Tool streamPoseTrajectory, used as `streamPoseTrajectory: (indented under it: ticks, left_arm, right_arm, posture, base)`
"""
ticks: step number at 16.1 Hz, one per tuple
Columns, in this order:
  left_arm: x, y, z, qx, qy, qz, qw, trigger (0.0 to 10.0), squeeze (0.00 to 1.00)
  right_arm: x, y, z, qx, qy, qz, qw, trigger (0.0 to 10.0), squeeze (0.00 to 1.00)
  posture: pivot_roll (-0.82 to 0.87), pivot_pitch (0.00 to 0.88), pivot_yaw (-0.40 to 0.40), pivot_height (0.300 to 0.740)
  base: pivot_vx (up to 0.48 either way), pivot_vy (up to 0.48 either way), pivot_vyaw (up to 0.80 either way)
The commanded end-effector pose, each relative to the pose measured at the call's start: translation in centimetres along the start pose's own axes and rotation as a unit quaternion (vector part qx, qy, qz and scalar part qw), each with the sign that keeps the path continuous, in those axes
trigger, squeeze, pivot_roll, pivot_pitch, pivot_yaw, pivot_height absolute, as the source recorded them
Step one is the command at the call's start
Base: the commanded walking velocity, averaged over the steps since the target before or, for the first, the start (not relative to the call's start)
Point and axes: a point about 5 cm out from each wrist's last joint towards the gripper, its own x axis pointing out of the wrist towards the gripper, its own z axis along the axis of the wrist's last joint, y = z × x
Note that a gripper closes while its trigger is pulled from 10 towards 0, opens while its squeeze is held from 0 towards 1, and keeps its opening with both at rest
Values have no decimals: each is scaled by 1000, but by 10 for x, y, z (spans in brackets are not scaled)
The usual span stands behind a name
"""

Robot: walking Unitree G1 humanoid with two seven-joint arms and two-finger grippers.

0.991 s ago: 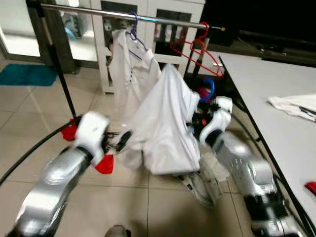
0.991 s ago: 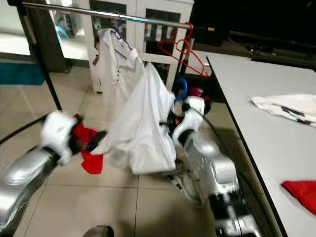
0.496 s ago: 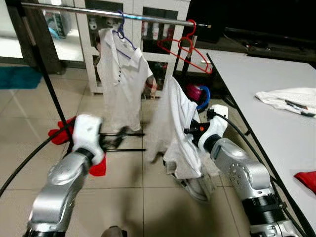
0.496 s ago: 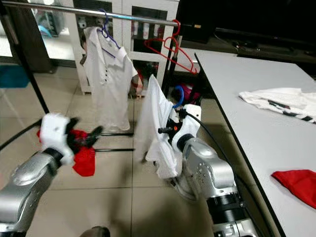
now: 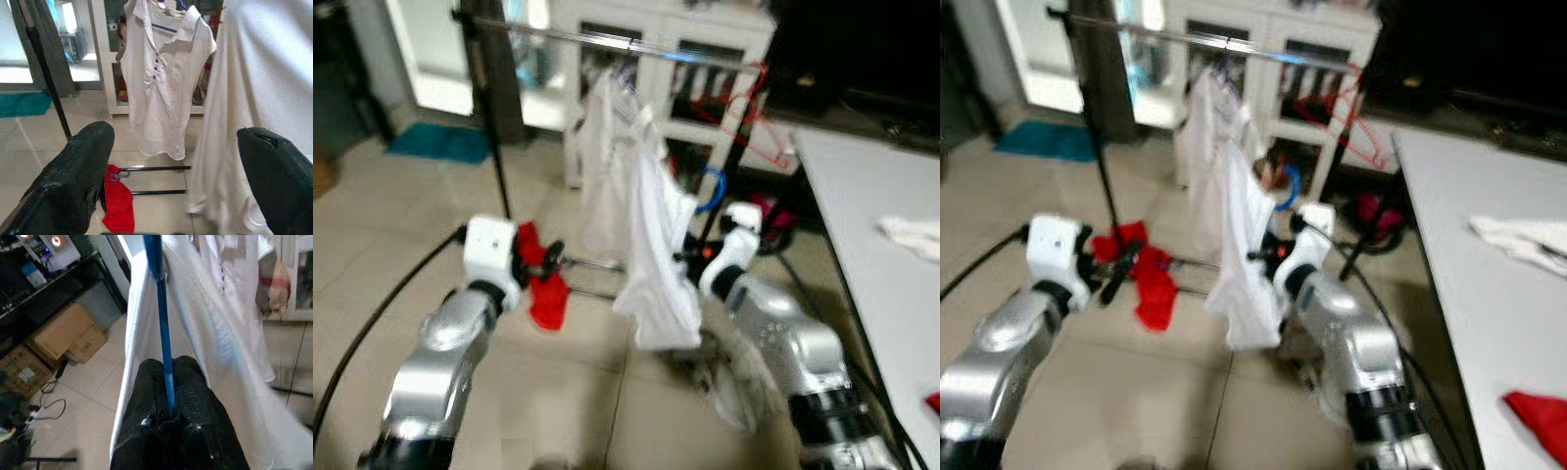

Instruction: Hang hanger

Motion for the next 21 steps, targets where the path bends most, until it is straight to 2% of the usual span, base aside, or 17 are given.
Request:
streamPoseTrajectory:
  ticks: [1, 3, 4, 5, 6, 8, 10, 11, 12, 16, 21]
  left_arm:
    - [0, 5, -3, 22, 5, 6, 1000, 10000, 0]
    - [0, 7, -2, 33, 1, -6, 999, 10000, 0]
    - [1, 6, 3, 18, -17, -39, 999, 10000, 247]
    - [3, 5, 5, 11, -28, -62, 998, 10000, 1000]
    - [8, 6, 6, 31, -24, -74, 997, 10000, 1000]
    - [20, 6, 11, 20, -29, -84, 996, 10000, 1000]
    - [34, -7, 13, -2, -27, -148, 989, 10000, 1000]
    - [38, -12, 12, 4, -20, -173, 985, 10000, 851]
    - [46, -14, 9, 17, -5, -175, 984, 10000, 0]
    - [66, -6, 6, 22, 17, -148, 989, 10000, 0]
    - [79, -10, 8, 7, 4, -166, 986, 10000, 0]
  right_arm:
    - [0, 5, 8, -11, -13, 17, 1000, 10000, 0]
    - [-1, 9, 9, -12, -13, 29, 999, 10000, 0]
    - [-1, 16, 13, -17, -18, 47, 999, 10000, 0]
    - [-1, 19, 15, -17, -21, 57, 998, 10000, 0]
    - [-1, 20, 17, -12, -26, 62, 998, 10000, 0]
    - [0, 23, 24, -2, -33, 79, 996, 10000, 0]
    - [-1, 36, 37, 8, -45, 139, 989, 10000, 0]
    - [-2, 38, 39, 9, -43, 154, 987, 10000, 0]
    - [-5, 42, 41, 6, -43, 176, 983, 10000, 0]
    - [-11, 54, 46, 34, -51, 225, 972, 10000, 0]
    - [-20, 58, 51, 54, -53, 260, 963, 10000, 0]
  posture:
    - [8, 0, -68, 740]
    - [-1, 0, -65, 740]
    - [-13, 0, -64, 740]
    - [-14, 0, -70, 740]
    - [-11, 0, -80, 740]
    - [-12, 0, -95, 740]
    - [-28, 0, -82, 740]
    - [-35, 0, -72, 740]
    - [-36, 0, -67, 740]
    - [-45, 0, -57, 740]
    - [-51, 0, -53, 740]
  base:
    - [0, 480, 0]
    - [0, 0, 0]
    - [0, 0, 0]
    - [0, 0, 0]
    - [0, 0, 0]
    - [0, 0, 0]
    - [0, 0, 0]
    - [0, 0, 0]
    - [0, 0, 0]
    - [0, 0, 0]
    - [0, 0, 0]
